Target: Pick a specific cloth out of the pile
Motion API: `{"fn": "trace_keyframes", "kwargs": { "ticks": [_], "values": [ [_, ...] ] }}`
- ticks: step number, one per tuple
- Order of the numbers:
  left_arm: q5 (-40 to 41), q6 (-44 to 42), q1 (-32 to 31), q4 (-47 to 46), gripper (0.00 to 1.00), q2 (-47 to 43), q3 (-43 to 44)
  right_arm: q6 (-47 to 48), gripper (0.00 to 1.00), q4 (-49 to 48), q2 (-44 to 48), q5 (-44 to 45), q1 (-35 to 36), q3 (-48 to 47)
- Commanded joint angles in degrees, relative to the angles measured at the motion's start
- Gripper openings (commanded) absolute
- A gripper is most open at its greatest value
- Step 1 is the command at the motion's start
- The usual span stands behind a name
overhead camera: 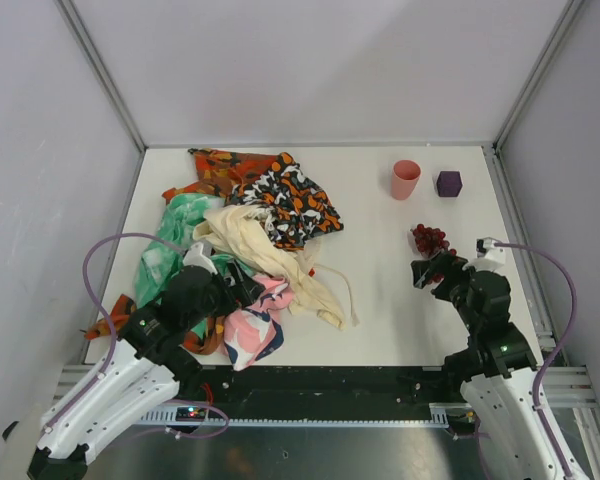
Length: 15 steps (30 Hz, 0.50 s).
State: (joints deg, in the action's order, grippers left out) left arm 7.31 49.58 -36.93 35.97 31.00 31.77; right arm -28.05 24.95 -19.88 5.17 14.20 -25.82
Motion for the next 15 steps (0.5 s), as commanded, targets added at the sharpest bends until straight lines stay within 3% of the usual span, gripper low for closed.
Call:
{"fn": "trace_keyframes", "kwargs": {
  "ticks": [1, 6, 11, 15],
  "values": [
    [0.9, 1.3, 0.2, 1.7, 1.00, 0.1, 2.7, 0.2, 0.99, -1.7, 3.1, 2.0, 0.3, 0.1],
    [3.4, 3.8, 0.2, 2.4, 1.00, 3.9, 4.6, 0.3, 0.99, -2.3, 6.4, -0.6, 0.4, 1.1],
    [4.6, 1.0, -1.5, 2.4, 1.00, 14.4, 11.7, 1.8, 0.99, -4.6, 7.3, -6.7, 0.4, 2.5],
    [10.5, -1.5, -5.6, 2.6, 1.00, 24.0, 17.6, 2.0, 1.00, -5.0, 6.6, -7.6, 0.4, 2.9]
  ]
}}
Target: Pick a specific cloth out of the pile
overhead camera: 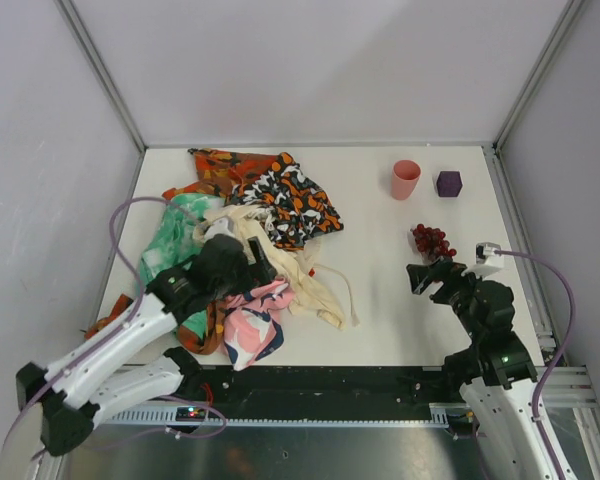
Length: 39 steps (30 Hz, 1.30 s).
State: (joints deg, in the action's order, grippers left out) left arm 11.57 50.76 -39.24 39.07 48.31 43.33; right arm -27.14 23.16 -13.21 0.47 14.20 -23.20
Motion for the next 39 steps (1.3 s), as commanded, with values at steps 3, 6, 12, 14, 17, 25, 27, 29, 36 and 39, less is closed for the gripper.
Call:
{"fn": "trace_keyframes", "kwargs": {
  "ticks": [3, 6, 12, 14, 17, 25, 27, 29, 36, 39],
  "values": [
    [7.9, -3.0, -4.5, -0.4, 1.00, 15.7, 9.6, 1.2, 0.99, -3.2, -0.7, -3.7, 0.4, 0.3],
    [9.8, -2.8, -5.1, -0.2, 1.00, 24.0, 12.5, 1.3, 0.99, -3.1, -1.2, -3.0, 0.3, 0.3],
    [15.1, -1.0, -5.2, 1.0, 1.00, 37.2, 16.5, 1.3, 0.99, -3.1, -2.6, -2.9, 0.3, 0.3],
    [15.3, -1.1, -5.2, 1.9, 1.00, 41.7, 18.1, 1.4, 0.99, -3.2, -3.5, -2.8, 0.3, 0.3],
    [14.6, -1.9, -5.3, 3.0, 0.98, 47.5, 20.0, 1.5, 0.99, -3.3, -4.5, -2.4, 0.3, 0.5],
    [18.0, -4.9, -5.2, 6.1, 0.05, 50.1, 22.7, 1.6, 0.99, -3.5, -5.8, -1.8, 0.2, 1.0],
    [19.1, -6.2, -5.2, 6.8, 0.02, 48.1, 24.0, 1.6, 0.99, -3.6, -5.9, -2.2, 0.2, 1.0],
    [20.5, -7.6, -5.2, 7.3, 0.01, 45.0, 25.4, 1.8, 1.00, -3.9, -5.9, -3.0, 0.2, 1.0],
    [28.6, -13.8, -3.5, 7.5, 0.01, 33.2, 31.8, 3.9, 0.99, -7.5, -7.1, -10.4, 0.2, 1.8],
    [29.8, -16.8, -0.4, 7.4, 0.01, 29.9, 36.1, 4.7, 0.99, -11.1, -9.5, -15.0, 0.5, 2.2]
  ]
}}
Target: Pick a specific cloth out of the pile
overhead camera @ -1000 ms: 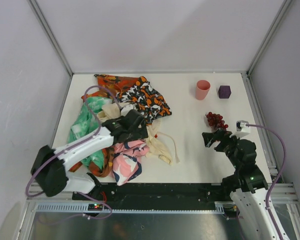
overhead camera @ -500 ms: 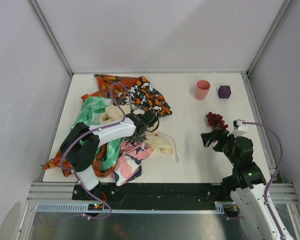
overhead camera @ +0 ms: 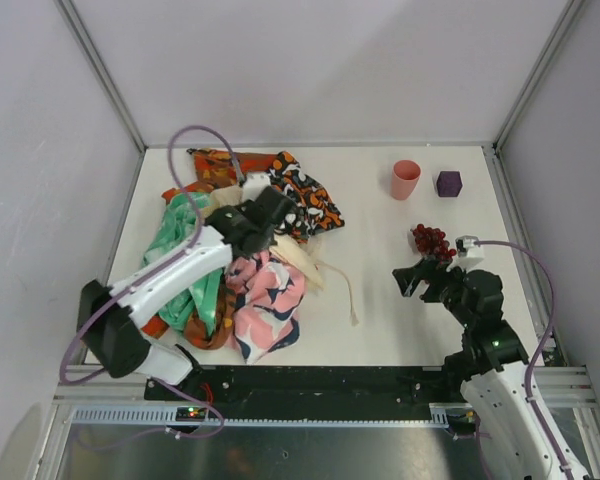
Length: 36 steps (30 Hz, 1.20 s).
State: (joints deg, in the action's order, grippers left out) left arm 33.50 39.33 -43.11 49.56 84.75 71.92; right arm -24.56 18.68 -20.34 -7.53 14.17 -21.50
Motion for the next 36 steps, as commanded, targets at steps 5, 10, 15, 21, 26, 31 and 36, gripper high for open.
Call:
{"fn": "trace_keyframes", "kwargs": {
  "ticks": [5, 10, 15, 21, 26, 31, 36],
  "values": [
    [9.8, -9.2, 10.9, -3.2, 0.01, -11.8, 12.9, 1.4, 0.99, -13.2, -9.0, -8.6, 3.9, 0.7],
    [11.4, -12.2, 19.4, -3.2, 0.01, -13.5, 16.6, 1.2, 0.99, -23.6, -20.7, -5.7, 12.9, -0.8],
    [15.1, -9.9, 28.7, -3.2, 0.01, -12.2, 20.1, 2.2, 0.99, -29.8, -37.4, -0.2, 22.4, -6.9],
    [22.8, -8.6, 34.3, -3.0, 0.01, -6.2, 26.0, 1.8, 0.99, -35.2, -54.7, 4.3, 30.8, -15.8],
    [21.0, -8.9, 36.6, -3.1, 0.01, -2.7, 28.6, -4.4, 0.99, -38.1, -67.8, 13.1, 32.6, -24.8],
    [21.7, -8.2, 37.5, -3.2, 0.01, 0.3, 27.9, -7.2, 0.99, -42.1, -79.6, 9.5, 32.6, -33.1],
    [21.5, -8.3, 38.0, -3.1, 0.01, 5.9, 27.6, -7.0, 0.99, -40.5, -90.4, 1.1, 33.3, -42.0]
  ]
}}
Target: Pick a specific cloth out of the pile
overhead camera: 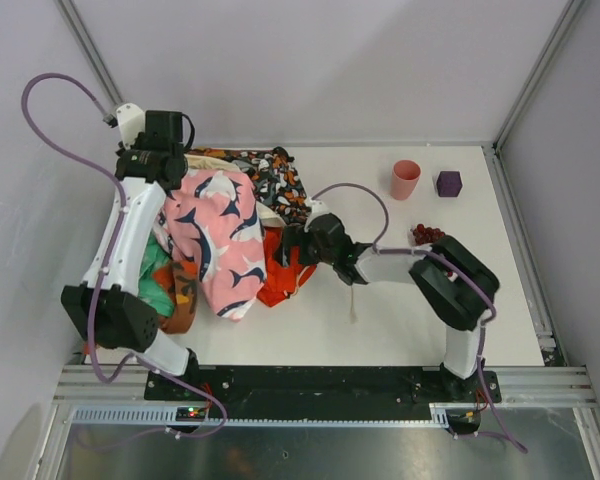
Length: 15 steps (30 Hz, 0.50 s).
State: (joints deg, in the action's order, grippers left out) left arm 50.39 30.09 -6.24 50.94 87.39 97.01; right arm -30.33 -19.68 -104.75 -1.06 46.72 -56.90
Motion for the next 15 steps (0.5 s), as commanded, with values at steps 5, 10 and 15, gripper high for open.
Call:
{"fn": "trace_keyframes", "kwargs": {
  "ticks": [5, 10, 15],
  "values": [
    [4.4, 0.5, 1.7, -4.5, 0.01, 7.5, 2.9, -5.4, 0.99, 5.0, -14.1, -6.7, 1.7, -16.1],
    [2.6, 1.2, 2.3, -4.5, 0.01, 9.0, 2.4, -8.2, 0.80, 22.8, -23.4, -4.2, 3.3, -30.1],
    [3.0, 2.0, 2.5, -4.5, 0.01, 8.6, 1.1, -8.4, 0.16, 32.5, -25.5, 0.2, 5.2, -38.1]
  ]
}}
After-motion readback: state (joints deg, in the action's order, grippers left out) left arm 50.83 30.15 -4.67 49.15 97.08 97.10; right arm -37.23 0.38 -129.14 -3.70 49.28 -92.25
